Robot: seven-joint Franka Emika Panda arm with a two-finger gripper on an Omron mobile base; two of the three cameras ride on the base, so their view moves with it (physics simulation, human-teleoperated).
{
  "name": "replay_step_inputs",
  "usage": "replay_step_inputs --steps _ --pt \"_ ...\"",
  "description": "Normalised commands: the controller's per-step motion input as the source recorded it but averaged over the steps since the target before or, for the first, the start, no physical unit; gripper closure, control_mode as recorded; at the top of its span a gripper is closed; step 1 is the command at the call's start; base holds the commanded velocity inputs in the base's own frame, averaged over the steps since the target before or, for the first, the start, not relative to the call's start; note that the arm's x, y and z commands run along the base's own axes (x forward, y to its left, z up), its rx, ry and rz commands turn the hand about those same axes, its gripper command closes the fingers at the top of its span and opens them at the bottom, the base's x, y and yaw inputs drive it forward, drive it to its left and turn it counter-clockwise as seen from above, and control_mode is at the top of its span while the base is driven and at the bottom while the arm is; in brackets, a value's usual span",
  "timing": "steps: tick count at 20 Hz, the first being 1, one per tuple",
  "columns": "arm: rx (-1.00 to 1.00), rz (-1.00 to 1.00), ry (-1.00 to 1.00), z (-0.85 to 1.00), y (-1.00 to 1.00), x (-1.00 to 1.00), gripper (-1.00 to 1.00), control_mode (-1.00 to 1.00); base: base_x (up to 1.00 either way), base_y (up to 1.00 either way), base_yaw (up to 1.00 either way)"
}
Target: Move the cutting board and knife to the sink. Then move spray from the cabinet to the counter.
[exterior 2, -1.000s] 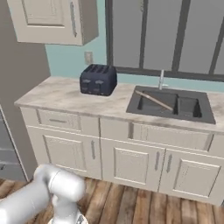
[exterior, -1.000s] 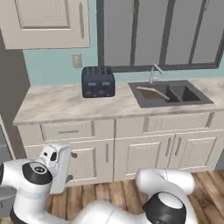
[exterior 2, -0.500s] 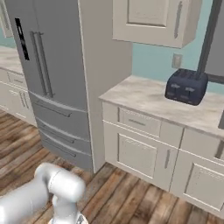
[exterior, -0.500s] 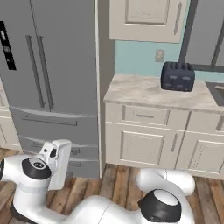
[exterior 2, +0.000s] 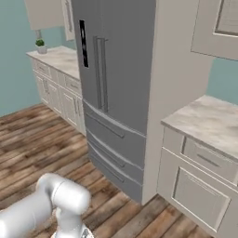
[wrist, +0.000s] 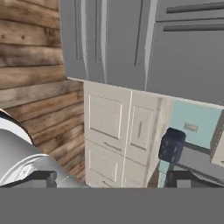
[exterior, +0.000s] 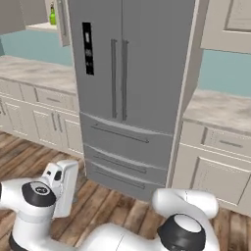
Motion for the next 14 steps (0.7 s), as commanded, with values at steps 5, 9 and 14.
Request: replay_step_inputs --steps 5,9,14 --pt "0.0 0.0 0.0 0.0 0.0 0.0 -1.0 1.0 0.97 0.3 0.22" --pt "0.0 0.0 0.0 0.0 0.0 0.0 -1.0 1.0 1.0 0.35 0.1" --pt "0.0 0.0 0.0 0.0 0.0 0.0 -1.0 1.0 0.83 0.36 -0.04"
